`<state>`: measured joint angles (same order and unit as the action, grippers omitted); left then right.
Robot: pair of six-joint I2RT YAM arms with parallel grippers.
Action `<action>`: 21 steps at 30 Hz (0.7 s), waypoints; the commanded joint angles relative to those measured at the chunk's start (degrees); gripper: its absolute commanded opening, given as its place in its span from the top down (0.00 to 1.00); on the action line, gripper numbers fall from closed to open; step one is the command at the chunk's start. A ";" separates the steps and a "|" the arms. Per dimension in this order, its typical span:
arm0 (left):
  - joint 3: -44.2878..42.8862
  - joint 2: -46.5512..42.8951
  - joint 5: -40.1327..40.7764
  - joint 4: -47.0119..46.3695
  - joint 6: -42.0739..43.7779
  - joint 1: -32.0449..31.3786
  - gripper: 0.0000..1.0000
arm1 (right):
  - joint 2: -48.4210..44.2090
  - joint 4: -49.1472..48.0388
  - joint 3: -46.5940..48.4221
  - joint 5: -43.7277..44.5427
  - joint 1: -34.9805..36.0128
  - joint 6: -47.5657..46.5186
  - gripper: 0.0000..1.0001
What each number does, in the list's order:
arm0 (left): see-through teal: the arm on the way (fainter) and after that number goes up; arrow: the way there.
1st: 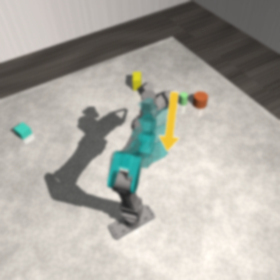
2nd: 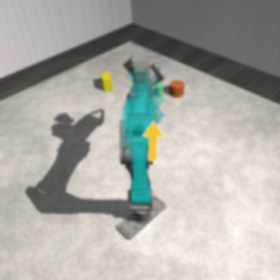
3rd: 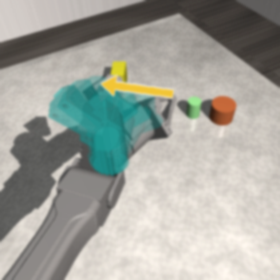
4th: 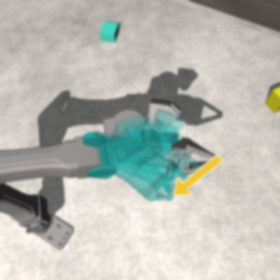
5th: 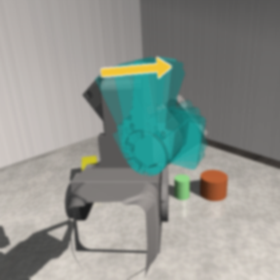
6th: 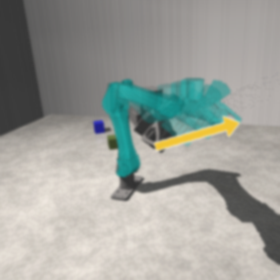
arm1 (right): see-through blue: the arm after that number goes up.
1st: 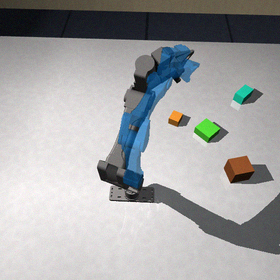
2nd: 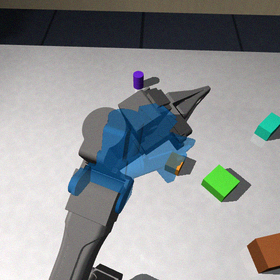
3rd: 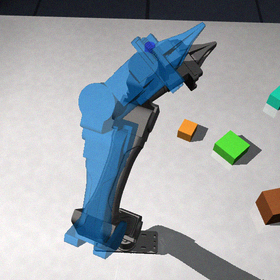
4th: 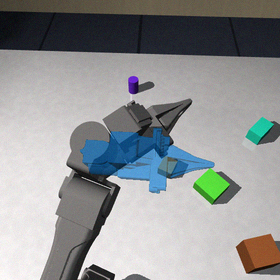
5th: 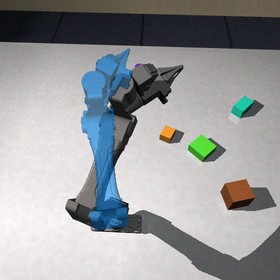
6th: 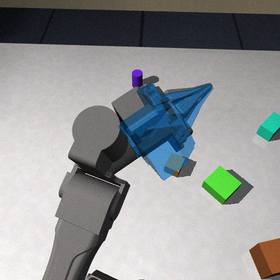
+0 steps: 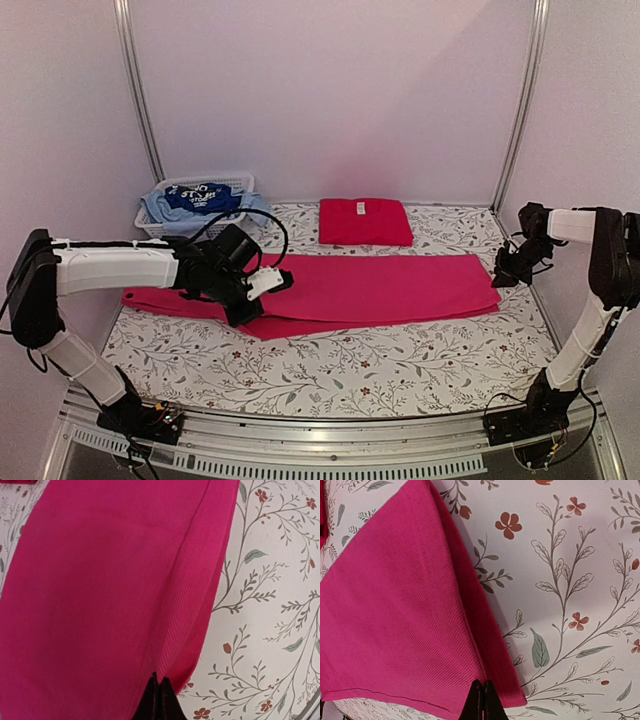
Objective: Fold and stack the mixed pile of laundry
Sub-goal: Smooth out the rectangle-folded trousers at the center of the board.
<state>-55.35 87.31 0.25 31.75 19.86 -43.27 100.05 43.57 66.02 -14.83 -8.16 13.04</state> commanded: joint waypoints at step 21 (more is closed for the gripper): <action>-0.41 1.91 -6.46 -1.42 -2.90 -1.64 1.00 | -0.64 -0.15 -0.04 4.06 -2.03 0.10 1.00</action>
<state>-55.05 87.44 -2.68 30.26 17.26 -44.82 98.52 44.80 69.38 -12.29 -9.32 13.04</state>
